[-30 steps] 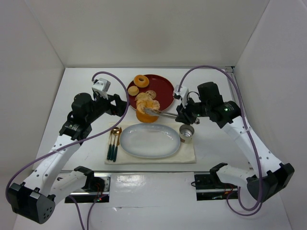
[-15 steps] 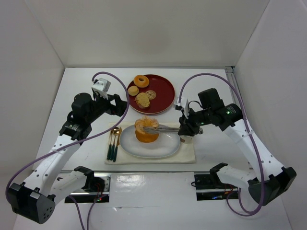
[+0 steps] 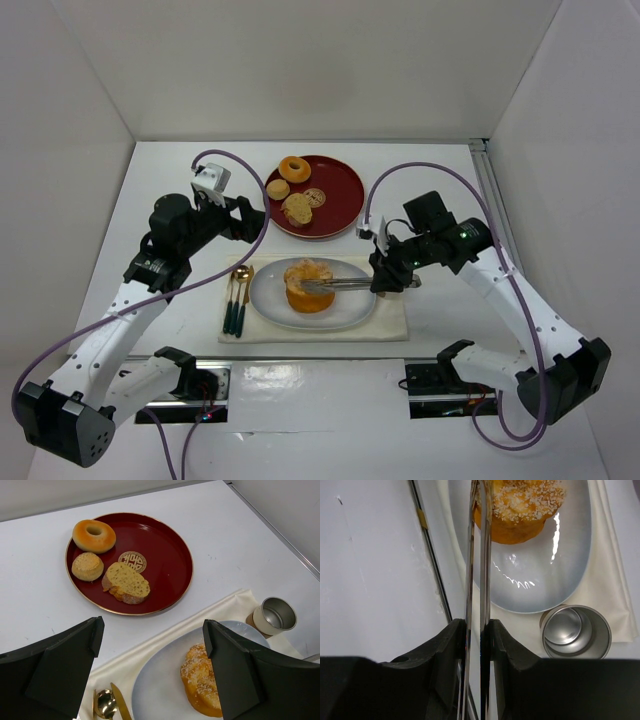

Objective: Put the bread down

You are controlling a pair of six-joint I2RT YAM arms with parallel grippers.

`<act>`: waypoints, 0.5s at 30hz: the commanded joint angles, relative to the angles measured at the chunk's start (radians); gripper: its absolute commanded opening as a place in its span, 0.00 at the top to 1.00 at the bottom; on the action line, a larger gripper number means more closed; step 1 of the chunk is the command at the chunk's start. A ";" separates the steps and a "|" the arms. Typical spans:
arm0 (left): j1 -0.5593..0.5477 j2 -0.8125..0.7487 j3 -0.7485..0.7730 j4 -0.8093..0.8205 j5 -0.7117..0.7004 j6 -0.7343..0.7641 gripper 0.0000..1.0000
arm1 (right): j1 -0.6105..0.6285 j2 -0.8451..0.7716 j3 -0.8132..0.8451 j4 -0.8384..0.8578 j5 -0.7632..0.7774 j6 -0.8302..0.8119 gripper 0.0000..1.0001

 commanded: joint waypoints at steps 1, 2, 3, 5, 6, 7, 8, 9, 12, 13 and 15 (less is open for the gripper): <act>-0.005 -0.020 -0.003 0.035 0.000 0.014 0.00 | 0.017 0.012 0.002 0.032 -0.001 -0.007 1.00; -0.005 -0.020 -0.003 0.035 0.000 0.014 0.00 | 0.026 0.012 0.002 0.032 -0.001 -0.007 1.00; -0.005 -0.020 -0.003 0.035 0.000 0.014 0.00 | 0.026 0.022 0.002 0.032 -0.001 0.002 1.00; -0.005 -0.020 -0.003 0.035 0.000 0.014 0.00 | 0.036 0.023 0.002 0.032 0.008 0.002 1.00; -0.005 -0.020 -0.003 0.035 0.000 0.014 0.00 | 0.036 0.023 0.002 0.032 0.008 0.002 1.00; -0.005 -0.020 -0.003 0.035 0.000 0.014 0.00 | 0.036 0.032 0.002 0.032 0.019 0.002 0.99; -0.005 -0.020 -0.003 0.035 0.000 0.014 0.00 | 0.036 0.032 0.002 0.032 0.019 0.002 0.99; -0.005 -0.020 -0.003 0.035 0.000 0.014 0.00 | 0.036 0.032 0.002 0.023 0.028 0.002 0.97; -0.005 -0.020 -0.003 0.035 0.000 0.014 0.00 | 0.045 0.032 0.002 0.023 0.028 0.002 0.92; -0.005 -0.020 -0.003 0.035 0.000 0.014 0.00 | 0.045 0.032 0.002 0.023 0.028 0.002 0.90; -0.005 -0.020 -0.003 0.035 0.000 0.014 0.00 | 0.045 0.041 0.011 0.013 0.037 0.002 0.87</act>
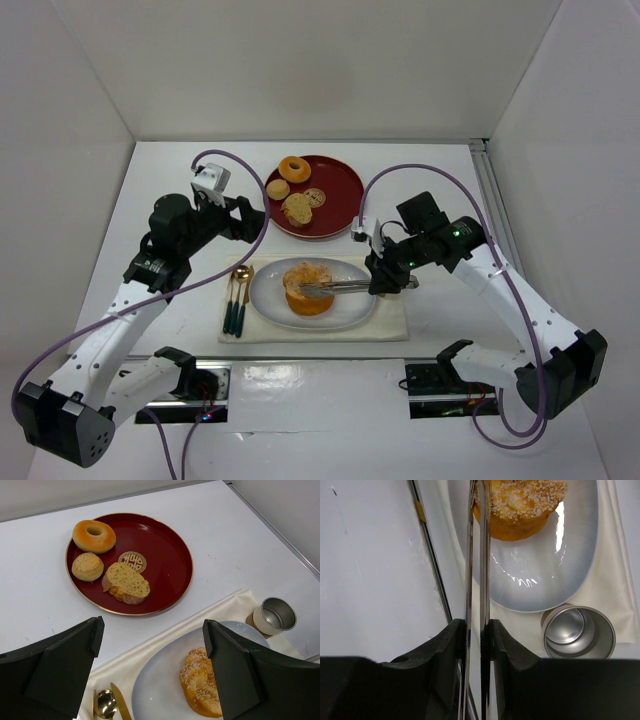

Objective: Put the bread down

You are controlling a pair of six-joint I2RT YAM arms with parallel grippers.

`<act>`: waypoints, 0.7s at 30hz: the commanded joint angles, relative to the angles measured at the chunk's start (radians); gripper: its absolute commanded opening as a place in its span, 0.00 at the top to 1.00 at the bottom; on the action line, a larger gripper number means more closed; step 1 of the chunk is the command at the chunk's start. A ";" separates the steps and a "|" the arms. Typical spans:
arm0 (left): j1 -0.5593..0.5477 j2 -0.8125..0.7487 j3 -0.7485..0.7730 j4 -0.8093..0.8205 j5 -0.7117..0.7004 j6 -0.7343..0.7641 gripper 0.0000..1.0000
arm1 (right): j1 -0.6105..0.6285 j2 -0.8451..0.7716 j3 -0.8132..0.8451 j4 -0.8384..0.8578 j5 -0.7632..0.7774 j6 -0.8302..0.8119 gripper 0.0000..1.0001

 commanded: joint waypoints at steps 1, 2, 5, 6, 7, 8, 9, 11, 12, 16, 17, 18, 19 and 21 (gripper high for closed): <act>-0.005 -0.019 -0.003 0.035 0.000 0.014 0.00 | 0.009 0.009 0.011 0.012 0.006 0.001 0.85; -0.005 -0.019 -0.003 0.035 0.000 0.014 0.00 | 0.009 0.009 0.011 0.012 0.006 0.001 0.82; -0.005 -0.019 -0.003 0.035 0.000 0.014 0.00 | 0.009 0.009 0.011 0.012 0.006 0.001 0.78; -0.005 -0.019 -0.003 0.035 0.000 0.014 0.00 | 0.009 0.009 0.011 0.012 0.006 0.001 0.76; -0.005 -0.019 -0.003 0.035 0.000 0.014 0.00 | 0.009 0.009 0.011 0.012 0.006 0.001 0.73; -0.005 -0.019 -0.003 0.035 0.000 0.014 0.00 | 0.009 0.009 0.011 0.003 0.006 0.001 0.73; -0.005 -0.019 -0.003 0.035 0.000 0.014 0.00 | 0.009 0.009 0.011 0.003 0.006 0.001 0.71; -0.005 -0.019 -0.003 0.035 0.000 0.014 0.00 | 0.009 0.009 0.011 0.003 0.006 0.001 0.70; -0.005 -0.019 -0.003 0.035 0.000 0.014 0.00 | 0.009 0.009 0.020 -0.008 0.006 -0.008 0.67; -0.005 -0.019 -0.003 0.035 -0.010 0.014 0.00 | 0.009 0.009 0.020 -0.008 0.006 -0.008 0.62; -0.005 -0.019 -0.003 0.035 -0.010 0.014 0.00 | 0.009 0.009 0.020 -0.008 0.006 -0.008 0.62; -0.005 -0.019 -0.003 0.035 -0.010 0.014 0.00 | 0.009 0.009 0.020 -0.008 0.006 -0.008 0.62; -0.005 -0.019 -0.003 0.035 -0.010 0.014 0.00 | 0.009 0.009 0.020 -0.008 0.006 -0.008 0.59; -0.005 -0.019 -0.003 0.035 -0.010 0.014 0.00 | 0.009 0.009 0.020 -0.017 0.006 -0.008 0.55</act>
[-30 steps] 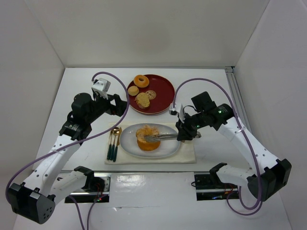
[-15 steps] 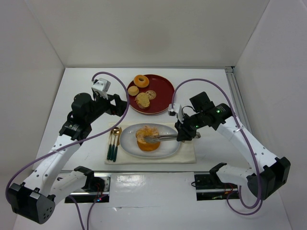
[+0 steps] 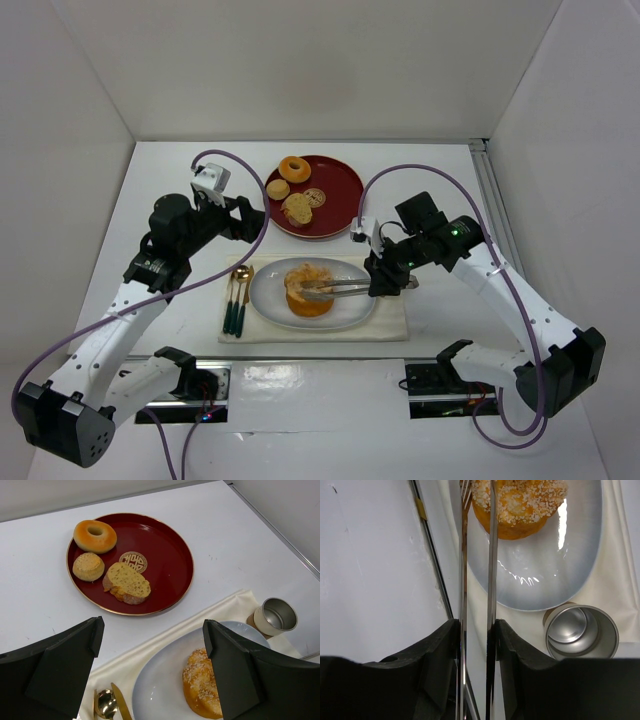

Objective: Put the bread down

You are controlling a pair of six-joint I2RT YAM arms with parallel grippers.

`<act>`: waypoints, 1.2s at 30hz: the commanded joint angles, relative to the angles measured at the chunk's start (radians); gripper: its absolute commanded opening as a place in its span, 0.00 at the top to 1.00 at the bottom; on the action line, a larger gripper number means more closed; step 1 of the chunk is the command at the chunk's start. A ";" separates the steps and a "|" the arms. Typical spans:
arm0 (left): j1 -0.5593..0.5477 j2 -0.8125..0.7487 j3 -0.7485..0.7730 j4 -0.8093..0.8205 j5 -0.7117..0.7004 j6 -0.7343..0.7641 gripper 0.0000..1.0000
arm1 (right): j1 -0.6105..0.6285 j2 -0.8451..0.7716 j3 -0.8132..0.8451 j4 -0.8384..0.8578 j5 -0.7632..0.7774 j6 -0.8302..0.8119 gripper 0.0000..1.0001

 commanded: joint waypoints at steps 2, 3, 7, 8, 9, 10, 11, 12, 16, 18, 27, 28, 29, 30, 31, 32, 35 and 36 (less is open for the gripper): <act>-0.005 -0.019 -0.003 0.035 -0.006 0.014 0.00 | 0.007 -0.010 0.020 -0.009 0.002 -0.007 0.55; -0.005 -0.019 -0.003 0.035 -0.006 0.014 0.00 | 0.007 -0.011 0.020 -0.009 0.002 -0.007 0.55; -0.005 -0.028 -0.003 0.035 -0.006 0.014 0.00 | 0.007 -0.011 0.020 -0.009 0.002 -0.007 0.55; -0.005 -0.028 -0.003 0.035 -0.006 0.014 0.00 | 0.007 -0.011 0.020 -0.009 0.002 -0.007 0.55; -0.005 -0.028 -0.003 0.035 -0.006 0.014 0.00 | 0.007 -0.011 0.029 -0.009 0.002 -0.007 0.54; -0.005 -0.028 -0.003 0.035 -0.006 0.014 0.00 | 0.007 -0.011 0.030 -0.009 0.002 -0.007 0.54; -0.005 -0.028 -0.003 0.035 -0.006 0.014 0.00 | 0.007 -0.011 0.030 -0.009 0.002 -0.007 0.54; -0.005 -0.028 -0.003 0.035 -0.006 0.014 0.00 | 0.007 -0.011 0.039 -0.020 0.002 -0.007 0.54; -0.005 -0.028 -0.003 0.035 -0.006 0.014 0.00 | 0.007 -0.011 0.057 -0.029 0.002 -0.007 0.52; -0.005 -0.028 -0.003 0.035 -0.006 0.014 0.00 | 0.007 -0.011 0.066 -0.038 0.002 -0.007 0.52; -0.005 -0.028 -0.003 0.035 -0.006 0.014 0.00 | 0.007 -0.020 0.106 -0.058 0.002 -0.007 0.50; -0.005 -0.028 -0.003 0.035 -0.006 0.014 0.00 | 0.007 -0.029 0.106 -0.058 0.002 -0.007 0.50; -0.005 -0.028 -0.003 0.035 -0.006 0.014 0.00 | 0.007 -0.029 0.120 -0.058 0.002 -0.007 0.50; -0.005 -0.028 -0.003 0.035 -0.006 0.014 0.00 | 0.007 -0.029 0.129 -0.067 0.002 -0.007 0.50; -0.005 -0.028 -0.003 0.035 -0.006 0.014 0.00 | 0.007 -0.029 0.152 -0.068 0.002 -0.007 0.50; -0.005 -0.028 -0.003 0.035 -0.006 0.014 0.00 | 0.007 -0.029 0.163 -0.068 0.011 -0.007 0.50; -0.005 -0.028 -0.003 0.035 -0.015 0.014 0.00 | 0.007 -0.029 0.172 -0.031 0.044 0.015 0.50; -0.005 -0.028 -0.003 0.035 -0.015 0.014 0.00 | 0.007 -0.029 0.172 -0.011 0.058 0.025 0.50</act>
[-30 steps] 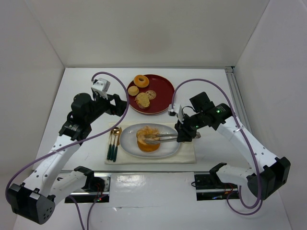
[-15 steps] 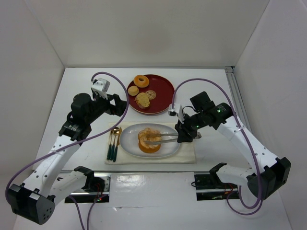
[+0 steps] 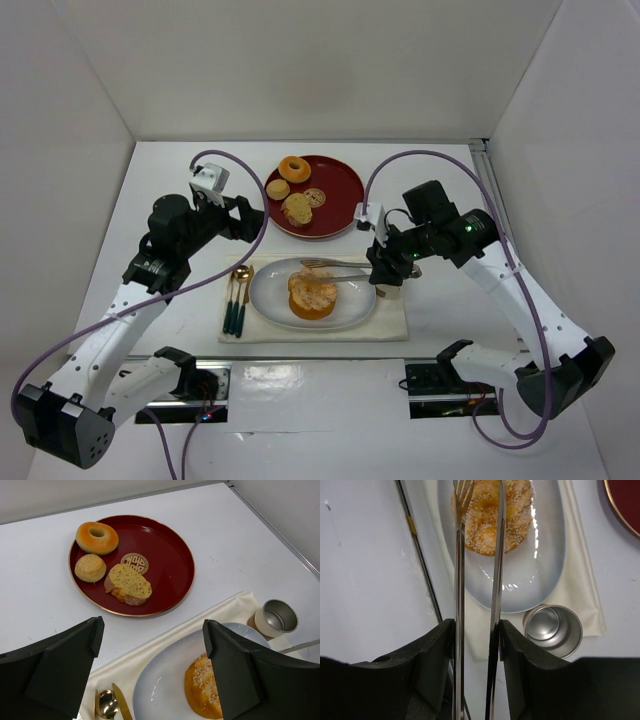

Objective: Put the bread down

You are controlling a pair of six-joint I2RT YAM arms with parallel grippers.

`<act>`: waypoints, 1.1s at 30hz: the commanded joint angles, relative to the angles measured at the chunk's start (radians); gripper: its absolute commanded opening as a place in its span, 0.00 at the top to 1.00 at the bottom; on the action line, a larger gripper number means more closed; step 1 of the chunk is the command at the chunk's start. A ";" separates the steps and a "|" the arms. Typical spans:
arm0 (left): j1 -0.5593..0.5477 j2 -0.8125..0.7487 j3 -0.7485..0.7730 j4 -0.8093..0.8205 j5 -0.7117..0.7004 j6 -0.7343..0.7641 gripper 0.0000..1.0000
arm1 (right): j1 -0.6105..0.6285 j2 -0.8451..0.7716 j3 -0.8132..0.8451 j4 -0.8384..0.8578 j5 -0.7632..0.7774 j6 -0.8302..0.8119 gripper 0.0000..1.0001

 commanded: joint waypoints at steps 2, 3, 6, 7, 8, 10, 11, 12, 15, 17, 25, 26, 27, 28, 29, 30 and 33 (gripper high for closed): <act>-0.005 -0.021 -0.003 0.036 -0.007 0.014 0.00 | 0.007 -0.032 0.044 0.104 0.079 0.050 0.50; -0.005 -0.021 -0.012 0.036 -0.007 0.014 0.00 | -0.003 -0.041 0.044 0.128 0.091 0.050 0.50; -0.005 -0.030 -0.012 0.036 -0.007 0.014 0.00 | -0.049 -0.032 0.044 0.210 0.127 0.090 0.50; -0.005 -0.030 -0.012 0.036 -0.007 0.014 0.00 | -0.063 -0.032 0.044 0.240 0.156 0.099 0.50; -0.005 -0.030 -0.012 0.036 -0.007 0.014 0.00 | -0.075 -0.032 0.044 0.298 0.171 0.108 0.50; -0.005 -0.039 -0.012 0.036 -0.007 0.014 0.00 | -0.121 -0.032 0.018 0.386 0.220 0.119 0.50; -0.005 -0.039 -0.012 0.036 -0.007 0.014 0.00 | -0.138 -0.032 0.018 0.410 0.220 0.134 0.50; -0.005 -0.039 -0.012 0.045 -0.007 0.014 0.00 | -0.158 -0.032 0.003 0.436 0.232 0.134 0.50; -0.005 -0.039 -0.012 0.045 -0.007 0.014 0.00 | -0.267 -0.032 -0.039 0.546 0.266 0.161 0.52; -0.005 -0.039 -0.012 0.045 -0.007 0.014 0.00 | -0.316 -0.005 -0.082 0.632 0.280 0.188 0.52; -0.005 -0.048 -0.021 0.045 -0.007 0.014 0.00 | -0.566 0.144 -0.181 0.833 0.321 0.279 0.52; -0.005 -0.048 -0.021 0.045 0.002 0.014 0.00 | -0.583 0.185 -0.192 0.859 0.322 0.294 0.52; -0.005 -0.048 -0.021 0.045 0.002 0.014 0.00 | -0.598 0.207 -0.192 0.869 0.322 0.303 0.52; -0.005 -0.048 -0.021 0.045 0.002 0.014 0.00 | -0.614 0.228 -0.203 0.878 0.322 0.317 0.52; -0.005 -0.048 -0.021 0.045 0.002 0.014 0.00 | -0.634 0.247 -0.214 0.892 0.331 0.317 0.52; -0.005 -0.048 -0.021 0.045 0.002 0.014 0.00 | -0.634 0.285 -0.214 0.918 0.331 0.328 0.52; -0.005 -0.048 -0.021 0.045 0.002 0.014 0.00 | -0.646 0.357 -0.234 0.956 0.384 0.337 0.52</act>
